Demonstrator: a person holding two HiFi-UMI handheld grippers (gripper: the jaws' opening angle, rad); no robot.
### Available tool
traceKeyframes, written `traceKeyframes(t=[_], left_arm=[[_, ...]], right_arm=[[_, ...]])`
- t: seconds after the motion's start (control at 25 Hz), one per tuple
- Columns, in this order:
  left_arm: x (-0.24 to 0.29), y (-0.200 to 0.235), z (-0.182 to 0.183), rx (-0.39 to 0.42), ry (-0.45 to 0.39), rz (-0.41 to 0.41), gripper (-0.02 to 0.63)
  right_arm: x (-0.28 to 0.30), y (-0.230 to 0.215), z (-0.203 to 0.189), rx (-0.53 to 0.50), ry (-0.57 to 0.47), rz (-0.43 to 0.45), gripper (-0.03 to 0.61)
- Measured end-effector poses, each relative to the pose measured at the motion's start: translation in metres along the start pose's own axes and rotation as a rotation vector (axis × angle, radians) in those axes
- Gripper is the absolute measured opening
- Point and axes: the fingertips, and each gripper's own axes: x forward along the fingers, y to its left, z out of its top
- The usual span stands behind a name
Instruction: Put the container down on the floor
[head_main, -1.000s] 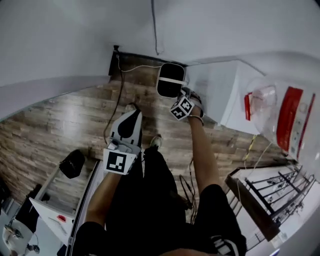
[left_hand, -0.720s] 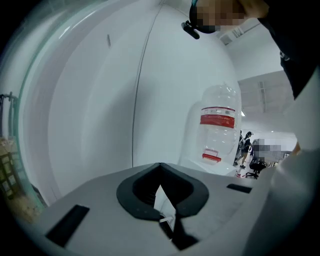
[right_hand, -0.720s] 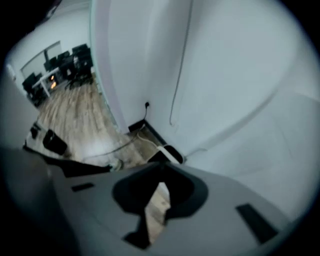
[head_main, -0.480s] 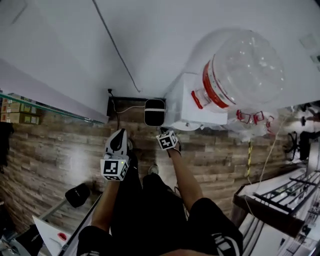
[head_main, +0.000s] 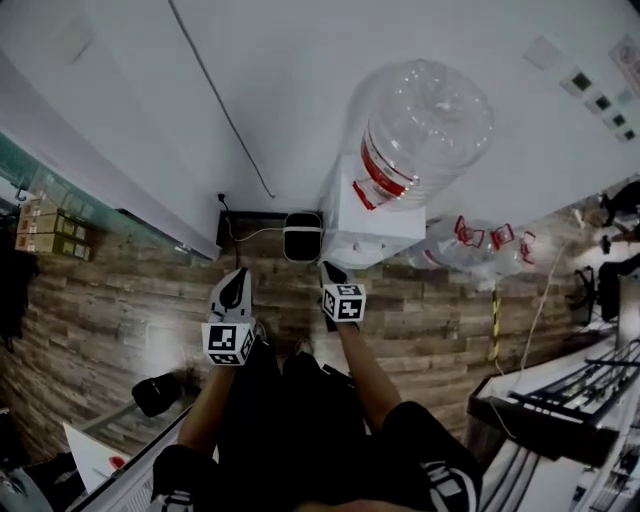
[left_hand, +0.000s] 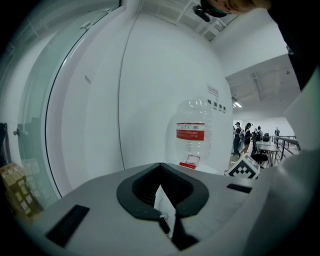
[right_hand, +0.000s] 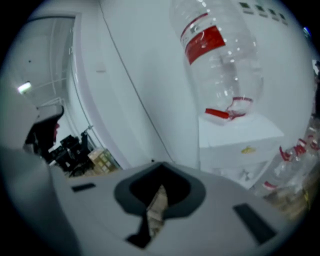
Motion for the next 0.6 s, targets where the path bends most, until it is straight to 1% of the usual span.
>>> traceKeyframes(t=[0.08,0.28,0.4,0.52,0.6], left_arm=[[-0.008,-0.008,0.008,0.036,-0.010,-0.015,0.031],[-0.024,-0.014,0.016,-0.010,-0.017,-0.080,0.031],[-0.036,-0.008,0.024,-0.024,-0.024,-0.103,0.031],[-0.048,0.002,0.030,-0.039,-0.034,-0.107,0.031],[-0.056,0.009,0.031,-0.039,-0.039,-0.104,0.031]], right_arm=[[-0.024,0.011,0.012,0.014,-0.055,0.000,0.033],[-0.082,0.046,0.040,0.011,-0.184,-0.005,0.033],[-0.115,0.072,0.056,0.026,-0.254,-0.009,0.033],[-0.139,0.100,0.064,0.054,-0.287,0.001,0.032],[-0.152,0.119,0.067,0.052,-0.304,0.004,0.034]])
